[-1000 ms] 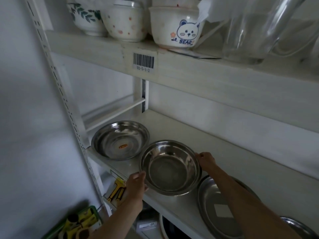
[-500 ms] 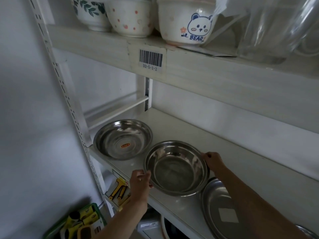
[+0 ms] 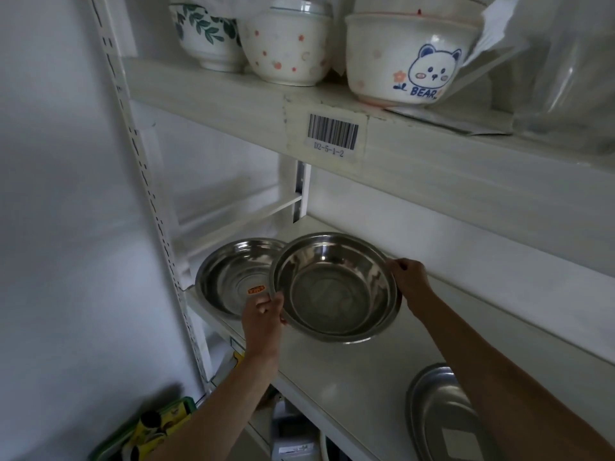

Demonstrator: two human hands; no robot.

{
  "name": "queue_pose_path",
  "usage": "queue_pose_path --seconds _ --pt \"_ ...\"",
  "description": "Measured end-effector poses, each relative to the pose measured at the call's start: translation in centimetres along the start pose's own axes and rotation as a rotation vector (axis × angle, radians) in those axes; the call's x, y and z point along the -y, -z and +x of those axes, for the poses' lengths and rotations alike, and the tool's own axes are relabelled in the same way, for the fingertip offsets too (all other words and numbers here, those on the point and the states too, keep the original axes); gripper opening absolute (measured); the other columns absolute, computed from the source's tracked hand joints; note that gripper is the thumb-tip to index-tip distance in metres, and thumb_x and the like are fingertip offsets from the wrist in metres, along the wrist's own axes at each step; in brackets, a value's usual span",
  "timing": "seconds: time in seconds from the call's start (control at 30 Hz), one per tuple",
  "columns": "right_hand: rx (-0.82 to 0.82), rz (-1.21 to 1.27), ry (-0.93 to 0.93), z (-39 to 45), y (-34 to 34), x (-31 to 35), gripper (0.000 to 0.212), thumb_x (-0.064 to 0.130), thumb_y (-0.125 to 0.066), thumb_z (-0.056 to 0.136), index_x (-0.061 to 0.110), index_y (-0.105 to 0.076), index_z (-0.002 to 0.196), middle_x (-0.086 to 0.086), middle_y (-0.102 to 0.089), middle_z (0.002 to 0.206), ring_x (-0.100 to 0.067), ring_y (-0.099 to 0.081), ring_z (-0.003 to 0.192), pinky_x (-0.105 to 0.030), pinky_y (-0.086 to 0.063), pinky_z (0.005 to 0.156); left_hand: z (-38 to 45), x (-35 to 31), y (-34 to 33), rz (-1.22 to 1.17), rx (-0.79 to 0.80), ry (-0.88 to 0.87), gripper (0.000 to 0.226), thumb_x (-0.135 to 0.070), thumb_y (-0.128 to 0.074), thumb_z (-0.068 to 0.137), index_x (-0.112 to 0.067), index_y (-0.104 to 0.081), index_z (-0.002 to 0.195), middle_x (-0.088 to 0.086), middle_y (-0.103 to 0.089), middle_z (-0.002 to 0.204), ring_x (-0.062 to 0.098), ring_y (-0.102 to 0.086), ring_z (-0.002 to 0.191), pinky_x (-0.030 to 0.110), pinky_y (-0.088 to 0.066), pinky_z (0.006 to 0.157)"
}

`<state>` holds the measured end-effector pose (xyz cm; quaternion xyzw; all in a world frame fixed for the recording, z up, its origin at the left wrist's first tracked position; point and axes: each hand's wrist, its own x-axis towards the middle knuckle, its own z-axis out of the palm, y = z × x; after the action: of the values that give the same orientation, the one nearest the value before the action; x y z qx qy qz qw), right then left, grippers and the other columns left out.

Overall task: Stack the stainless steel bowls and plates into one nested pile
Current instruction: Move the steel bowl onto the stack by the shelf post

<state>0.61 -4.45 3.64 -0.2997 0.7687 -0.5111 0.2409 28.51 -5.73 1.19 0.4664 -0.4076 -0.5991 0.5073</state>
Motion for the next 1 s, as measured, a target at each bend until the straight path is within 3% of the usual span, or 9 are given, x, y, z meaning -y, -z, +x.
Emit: queue_pose_path --seconds 0.13,0.23,0.33,0.47,0.57,0.67,0.77,0.87,1.0 --pt "0.032 0.032 0.021 0.6 -4.1 2.1 0.034 0.022 -0.061 0.088 -0.012 -0.065 0.092 -0.014 -0.062 0.071 -0.02 -0.055 0.064 -0.026 -0.044 0.054 3.2 -1.5 2.0 0.001 -0.067 -0.003 0.022 -0.018 -0.059 0.092 -0.003 -0.06 0.106 0.013 -0.068 0.102 0.027 -0.067 0.092 0.037 -0.056 0.077" --pt "0.066 0.041 0.019 0.7 -7.3 3.2 0.027 0.022 -0.059 0.088 0.0 -0.065 0.074 -0.01 -0.058 0.064 -0.019 -0.052 0.06 -0.028 -0.041 0.053 5.8 -2.2 3.8 -0.009 -0.135 -0.015 0.024 -0.017 -0.06 0.09 -0.001 -0.06 0.108 0.011 -0.066 0.104 0.027 -0.064 0.096 0.034 -0.054 0.073" --pt "0.062 0.028 0.016 0.9 -10.5 3.6 0.027 0.023 -0.058 0.089 0.004 -0.064 0.072 -0.007 -0.059 0.063 -0.019 -0.053 0.059 -0.028 -0.042 0.056 8.3 -2.9 5.6 0.033 -0.195 -0.02 0.008 -0.016 -0.061 0.089 -0.009 -0.065 0.086 0.006 -0.066 0.092 0.026 -0.063 0.09 0.04 -0.054 0.082" --pt "0.028 -0.005 0.001 0.9 -14.0 3.5 0.03 0.026 -0.058 0.089 0.011 -0.057 0.063 -0.003 -0.057 0.061 -0.022 -0.056 0.065 -0.03 -0.045 0.063 11.2 -3.1 7.6 0.125 -0.246 -0.036 0.02 -0.016 -0.062 0.088 -0.013 -0.058 0.069 0.011 -0.062 0.085 0.025 -0.059 0.079 0.04 -0.053 0.078" --pt "0.008 -0.059 -0.007 0.7 -15.9 3.3 0.026 0.028 -0.057 0.089 0.008 -0.062 0.073 -0.009 -0.065 0.074 -0.028 -0.063 0.078 -0.037 -0.051 0.072 13.1 -2.8 8.7 0.203 -0.271 -0.057 0.021 -0.015 -0.063 0.087 -0.012 -0.06 0.067 0.01 -0.063 0.077 0.023 -0.059 0.071 0.039 -0.052 0.076" --pt "0.006 -0.132 0.003 0.7 -17.2 2.8 0.029 0.026 -0.055 0.091 -0.001 -0.066 0.087 -0.018 -0.07 0.088 -0.034 -0.066 0.089 -0.041 -0.052 0.079 14.8 -2.4 9.5 0.271 -0.263 -0.046 0.012 -0.012 -0.062 0.086 -0.004 -0.063 0.078 0.013 -0.064 0.082 0.024 -0.059 0.075 0.04 -0.053 0.079" --pt "0.016 -0.238 0.032 0.5 -18.2 2.1 0.029 0.025 -0.054 0.093 -0.002 -0.065 0.089 -0.02 -0.069 0.093 -0.035 -0.065 0.095 -0.038 -0.049 0.079 15.8 -1.8 10.2 0.336 -0.286 -0.046 0.012 -0.011 -0.059 0.085 -0.001 -0.067 0.089 0.011 -0.066 0.082 0.023 -0.061 0.075 0.031 -0.052 0.069" --pt "0.0 -0.326 0.055 0.1 -19.0 1.7 0.03 0.026 -0.052 0.095 -0.002 -0.065 0.097 -0.019 -0.069 0.101 -0.035 -0.063 0.099 -0.035 -0.047 0.079 16.4 -1.1 10.6 0.433 -0.308 -0.063 0.01 -0.013 -0.057 0.087 -0.009 -0.064 0.082 0.002 -0.063 0.072 0.02 -0.06 0.07 0.022 -0.044 0.057" --pt "-0.015 -0.426 0.07 -0.1 -19.6 1.3 0.031 0.029 -0.049 0.095 0.002 -0.063 0.098 -0.017 -0.068 0.103 -0.034 -0.063 0.097 -0.034 -0.045 0.075 17.0 -0.3 11.4 0.584 -0.312 -0.075 0.015 -0.016 -0.056 0.088 -0.005 -0.066 0.089 0.002 -0.063 0.074 0.02 -0.058 0.07 0.023 -0.04 0.057"
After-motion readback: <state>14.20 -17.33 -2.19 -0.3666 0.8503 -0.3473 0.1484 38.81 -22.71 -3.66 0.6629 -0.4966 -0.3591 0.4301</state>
